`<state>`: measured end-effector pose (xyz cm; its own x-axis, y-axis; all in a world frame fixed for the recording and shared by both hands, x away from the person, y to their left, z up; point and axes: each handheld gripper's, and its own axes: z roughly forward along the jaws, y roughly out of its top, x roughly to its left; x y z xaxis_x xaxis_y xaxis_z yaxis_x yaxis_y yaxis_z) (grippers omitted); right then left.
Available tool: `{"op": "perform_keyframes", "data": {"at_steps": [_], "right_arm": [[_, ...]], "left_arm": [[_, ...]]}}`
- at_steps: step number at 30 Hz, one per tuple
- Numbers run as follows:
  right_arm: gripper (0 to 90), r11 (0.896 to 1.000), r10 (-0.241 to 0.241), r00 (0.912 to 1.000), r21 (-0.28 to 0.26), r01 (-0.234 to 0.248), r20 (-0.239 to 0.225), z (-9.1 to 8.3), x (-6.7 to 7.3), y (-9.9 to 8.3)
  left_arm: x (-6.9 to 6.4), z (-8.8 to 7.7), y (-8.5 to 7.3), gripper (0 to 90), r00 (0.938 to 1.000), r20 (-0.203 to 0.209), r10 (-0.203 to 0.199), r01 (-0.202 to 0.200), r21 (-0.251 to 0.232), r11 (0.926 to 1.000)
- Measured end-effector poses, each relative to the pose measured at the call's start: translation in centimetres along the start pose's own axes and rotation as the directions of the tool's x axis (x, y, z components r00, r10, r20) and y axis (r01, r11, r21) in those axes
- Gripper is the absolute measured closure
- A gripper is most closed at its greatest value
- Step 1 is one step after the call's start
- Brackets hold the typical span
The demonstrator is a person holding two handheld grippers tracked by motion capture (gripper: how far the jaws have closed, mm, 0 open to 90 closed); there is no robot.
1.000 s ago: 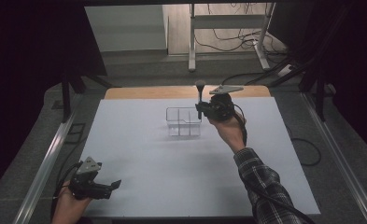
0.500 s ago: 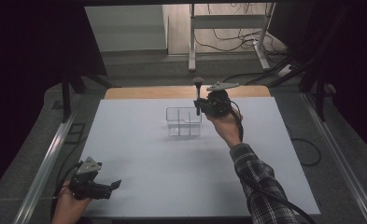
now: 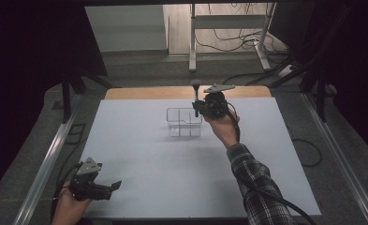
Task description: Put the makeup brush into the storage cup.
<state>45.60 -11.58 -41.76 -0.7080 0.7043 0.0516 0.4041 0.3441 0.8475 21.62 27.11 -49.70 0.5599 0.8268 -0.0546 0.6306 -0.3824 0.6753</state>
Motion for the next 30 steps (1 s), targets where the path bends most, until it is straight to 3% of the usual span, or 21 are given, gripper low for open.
{"op": "perform_keyframes", "data": {"at_steps": [30], "right_arm": [[78.0,0.999,0.007,1.0,0.042,-0.007,-0.003,2.1,0.3,-2.3]], "left_arm": [[0.0,0.0,0.0,1.6,1.0,0.002,-0.003,0.003,-0.003,1.0]]}}
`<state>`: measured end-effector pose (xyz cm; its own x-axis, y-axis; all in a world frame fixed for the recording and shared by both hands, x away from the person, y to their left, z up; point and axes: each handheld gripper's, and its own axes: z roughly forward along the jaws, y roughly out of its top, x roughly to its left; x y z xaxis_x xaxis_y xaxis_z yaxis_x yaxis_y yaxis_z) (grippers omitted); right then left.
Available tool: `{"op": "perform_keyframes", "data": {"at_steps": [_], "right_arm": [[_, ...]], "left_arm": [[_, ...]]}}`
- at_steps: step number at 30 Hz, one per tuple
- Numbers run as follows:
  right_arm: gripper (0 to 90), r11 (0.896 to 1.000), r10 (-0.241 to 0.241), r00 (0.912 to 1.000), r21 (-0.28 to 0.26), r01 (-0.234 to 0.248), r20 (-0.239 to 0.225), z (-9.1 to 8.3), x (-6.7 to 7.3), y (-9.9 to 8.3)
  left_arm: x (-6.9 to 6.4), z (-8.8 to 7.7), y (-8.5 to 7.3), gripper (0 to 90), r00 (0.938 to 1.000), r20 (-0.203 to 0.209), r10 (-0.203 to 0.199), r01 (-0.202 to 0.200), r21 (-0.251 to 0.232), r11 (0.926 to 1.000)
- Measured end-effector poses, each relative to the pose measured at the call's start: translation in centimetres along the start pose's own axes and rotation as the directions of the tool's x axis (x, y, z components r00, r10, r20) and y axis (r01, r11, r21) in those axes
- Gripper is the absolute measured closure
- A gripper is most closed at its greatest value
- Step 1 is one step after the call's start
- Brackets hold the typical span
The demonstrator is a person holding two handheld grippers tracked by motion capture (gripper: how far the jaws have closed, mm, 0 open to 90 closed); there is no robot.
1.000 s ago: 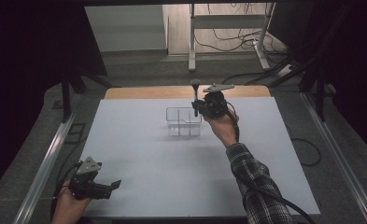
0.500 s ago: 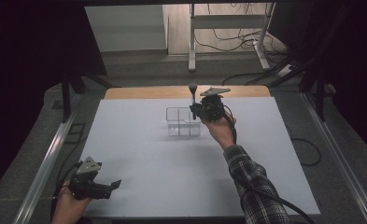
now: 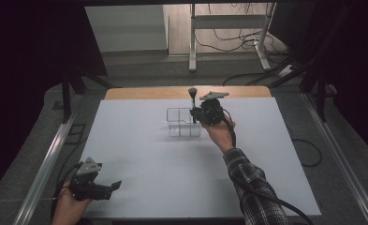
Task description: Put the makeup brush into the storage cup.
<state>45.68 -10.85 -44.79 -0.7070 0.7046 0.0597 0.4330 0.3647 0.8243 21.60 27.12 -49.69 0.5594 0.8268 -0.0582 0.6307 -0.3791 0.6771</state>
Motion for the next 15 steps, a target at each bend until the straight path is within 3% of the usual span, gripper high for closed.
{"op": "perform_keyframes", "data": {"at_steps": [15], "right_arm": [[77.9,1.0,0.001,1.0,0.018,-0.001,-0.001,0.99,0.21,-0.85]], "left_arm": [[0.01,-0.01,-0.02,1.6,1.0,0.002,0.0,0.0,0.001,1.0]]}}
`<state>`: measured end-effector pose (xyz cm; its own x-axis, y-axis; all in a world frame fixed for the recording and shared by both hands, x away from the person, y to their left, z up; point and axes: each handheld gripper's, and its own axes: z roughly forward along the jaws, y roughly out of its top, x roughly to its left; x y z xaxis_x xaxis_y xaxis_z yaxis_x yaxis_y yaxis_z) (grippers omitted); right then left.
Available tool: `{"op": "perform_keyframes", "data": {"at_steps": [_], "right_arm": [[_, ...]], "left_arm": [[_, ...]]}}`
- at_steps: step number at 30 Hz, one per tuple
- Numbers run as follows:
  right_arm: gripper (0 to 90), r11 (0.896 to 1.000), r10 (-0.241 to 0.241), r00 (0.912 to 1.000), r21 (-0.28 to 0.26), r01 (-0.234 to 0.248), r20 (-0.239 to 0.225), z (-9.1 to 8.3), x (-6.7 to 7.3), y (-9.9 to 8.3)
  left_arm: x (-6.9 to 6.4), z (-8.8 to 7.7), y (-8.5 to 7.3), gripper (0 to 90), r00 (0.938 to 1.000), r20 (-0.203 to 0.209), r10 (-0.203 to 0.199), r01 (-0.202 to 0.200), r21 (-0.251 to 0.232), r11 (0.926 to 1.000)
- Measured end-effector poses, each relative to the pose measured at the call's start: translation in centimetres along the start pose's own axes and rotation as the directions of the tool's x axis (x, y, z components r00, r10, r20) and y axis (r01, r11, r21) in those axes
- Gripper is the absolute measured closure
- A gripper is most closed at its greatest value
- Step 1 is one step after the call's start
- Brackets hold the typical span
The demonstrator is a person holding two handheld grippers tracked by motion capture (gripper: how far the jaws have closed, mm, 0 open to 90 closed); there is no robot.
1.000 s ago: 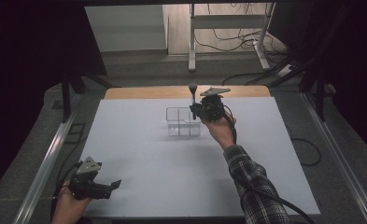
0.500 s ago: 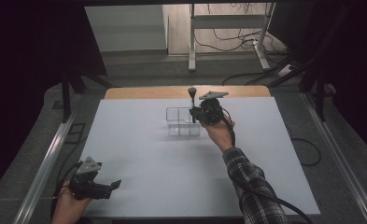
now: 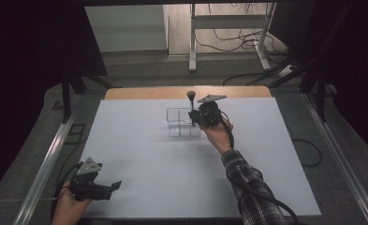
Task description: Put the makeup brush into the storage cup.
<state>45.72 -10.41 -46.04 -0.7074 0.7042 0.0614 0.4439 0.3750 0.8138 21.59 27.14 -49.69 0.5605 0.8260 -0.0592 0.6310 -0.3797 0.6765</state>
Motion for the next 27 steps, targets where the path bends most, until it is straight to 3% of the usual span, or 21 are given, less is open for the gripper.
{"op": "perform_keyframes", "data": {"at_steps": [6,27], "right_arm": [[77.5,1.0,0.005,1.0,0.009,-0.005,0.009,0.2,-0.1,-0.3],[47.0,1.0,0.017,0.9999,-0.006,-0.017,0.003,-0.7,0.1,0.1]], "left_arm": [[0.0,0.0,0.0,1.6,1.0,0.001,0.001,-0.001,-0.001,1.0],[-0.1,0.0,0.1,1.4,1.0,-0.002,0.002,-0.002,0.001,1.0]]}}
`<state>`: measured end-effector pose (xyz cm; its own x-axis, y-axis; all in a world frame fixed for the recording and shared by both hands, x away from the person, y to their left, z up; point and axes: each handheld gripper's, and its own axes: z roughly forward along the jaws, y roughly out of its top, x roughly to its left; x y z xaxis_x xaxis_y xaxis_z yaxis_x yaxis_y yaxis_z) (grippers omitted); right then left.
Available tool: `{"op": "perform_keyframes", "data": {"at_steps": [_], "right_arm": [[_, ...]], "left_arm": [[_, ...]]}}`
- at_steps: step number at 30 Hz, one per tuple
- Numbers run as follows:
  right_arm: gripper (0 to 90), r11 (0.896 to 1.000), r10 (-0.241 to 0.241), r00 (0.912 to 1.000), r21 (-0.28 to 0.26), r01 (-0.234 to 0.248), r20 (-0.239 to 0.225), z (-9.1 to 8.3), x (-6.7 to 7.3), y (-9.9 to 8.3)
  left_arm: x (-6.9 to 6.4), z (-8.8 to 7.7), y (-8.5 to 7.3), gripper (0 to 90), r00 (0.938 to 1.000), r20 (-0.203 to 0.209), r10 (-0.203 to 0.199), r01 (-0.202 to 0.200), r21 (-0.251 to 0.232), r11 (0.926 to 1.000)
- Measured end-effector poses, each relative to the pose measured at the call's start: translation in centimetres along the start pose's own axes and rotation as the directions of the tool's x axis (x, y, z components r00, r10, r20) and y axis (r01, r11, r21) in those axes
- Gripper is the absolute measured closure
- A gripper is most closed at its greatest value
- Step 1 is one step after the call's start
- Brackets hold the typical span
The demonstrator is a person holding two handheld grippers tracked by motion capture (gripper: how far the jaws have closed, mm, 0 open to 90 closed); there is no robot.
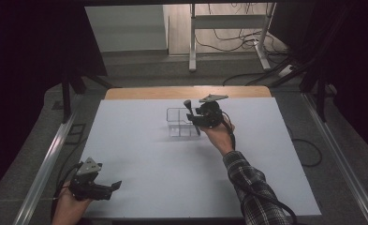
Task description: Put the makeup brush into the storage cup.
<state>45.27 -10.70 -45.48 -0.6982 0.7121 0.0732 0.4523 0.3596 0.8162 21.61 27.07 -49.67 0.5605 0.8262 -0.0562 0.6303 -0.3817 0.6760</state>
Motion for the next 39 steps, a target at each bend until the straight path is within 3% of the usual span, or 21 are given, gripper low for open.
{"op": "perform_keyframes", "data": {"at_steps": [22,39], "right_arm": [[27.2,0.999,-0.017,0.9989,0.034,0.018,-0.043,-0.7,0.4,0.0],[16.7,0.994,-0.073,0.9964,0.078,0.076,-0.043,-1.7,0.9,0.0]], "left_arm": [[0.0,0.0,0.0,1.1,1.0,-0.001,-0.001,0.001,0.0,1.0],[0.1,0.0,0.0,0.8,1.0,0.005,-0.006,0.006,-0.006,1.0]]}}
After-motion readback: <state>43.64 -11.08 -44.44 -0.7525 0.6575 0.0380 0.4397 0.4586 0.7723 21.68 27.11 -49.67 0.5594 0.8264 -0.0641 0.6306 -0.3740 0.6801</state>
